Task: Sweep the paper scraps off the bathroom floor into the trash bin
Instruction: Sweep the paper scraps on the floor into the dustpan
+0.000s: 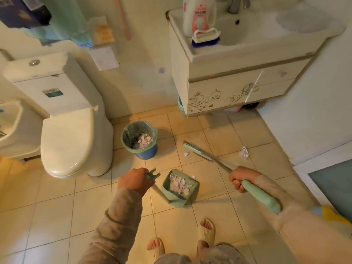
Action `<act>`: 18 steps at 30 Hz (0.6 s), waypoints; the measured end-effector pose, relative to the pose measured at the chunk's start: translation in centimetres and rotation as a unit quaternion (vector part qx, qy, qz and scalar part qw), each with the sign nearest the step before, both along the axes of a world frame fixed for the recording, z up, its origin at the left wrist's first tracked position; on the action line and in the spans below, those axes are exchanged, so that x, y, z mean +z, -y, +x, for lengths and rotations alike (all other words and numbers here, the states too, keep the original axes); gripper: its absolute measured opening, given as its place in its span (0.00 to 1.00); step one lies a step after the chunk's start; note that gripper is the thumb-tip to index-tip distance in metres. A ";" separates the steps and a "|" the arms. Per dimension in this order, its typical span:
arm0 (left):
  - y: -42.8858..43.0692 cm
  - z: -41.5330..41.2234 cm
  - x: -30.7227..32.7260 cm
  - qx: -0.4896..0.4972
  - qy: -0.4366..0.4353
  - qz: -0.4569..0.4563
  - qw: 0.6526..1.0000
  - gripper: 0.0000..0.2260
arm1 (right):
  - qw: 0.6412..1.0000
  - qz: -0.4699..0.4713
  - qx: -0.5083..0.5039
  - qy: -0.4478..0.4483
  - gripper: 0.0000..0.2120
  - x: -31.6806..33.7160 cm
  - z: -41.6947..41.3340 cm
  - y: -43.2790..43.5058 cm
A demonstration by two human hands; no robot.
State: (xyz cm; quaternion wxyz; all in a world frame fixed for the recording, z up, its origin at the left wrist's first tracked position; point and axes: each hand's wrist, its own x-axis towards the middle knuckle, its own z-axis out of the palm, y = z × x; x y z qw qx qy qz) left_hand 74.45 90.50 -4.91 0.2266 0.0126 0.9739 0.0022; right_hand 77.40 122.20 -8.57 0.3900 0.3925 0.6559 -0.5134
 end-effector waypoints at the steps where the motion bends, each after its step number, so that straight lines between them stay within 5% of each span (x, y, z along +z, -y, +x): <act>1: -0.2 0.0 0.0 0.009 0.000 -0.004 1.000 0.14 | 1.000 0.009 0.014 -0.009 0.09 0.1 -1.0 -0.5; 6: -0.2 0.8 0.4 0.048 0.017 -0.008 0.999 0.14 | 0.997 0.027 0.065 -0.039 0.04 0.5 -5.1 -1.3; 10: 0.5 1.9 0.3 0.067 0.025 -0.013 0.997 0.14 | 0.971 0.105 0.215 0.017 0.08 0.7 -7.0 1.2; 12: 1.0 2.3 0.1 0.072 0.033 -0.010 0.997 0.15 | 0.957 0.124 0.261 0.022 0.18 0.4 -5.8 2.4; 14: 1.3 2.6 -0.1 0.073 0.033 -0.005 0.997 0.15 | 0.959 0.128 0.250 0.047 0.23 -0.3 -3.9 3.3; 16: 1.3 2.5 -0.5 0.070 0.027 -0.003 0.997 0.15 | 0.984 0.075 0.139 0.087 0.15 -0.3 -1.5 3.6; 18: 1.0 2.2 -0.9 0.062 0.019 -0.003 0.998 0.15 | 0.997 -0.028 0.058 0.034 0.06 0.6 0.7 3.5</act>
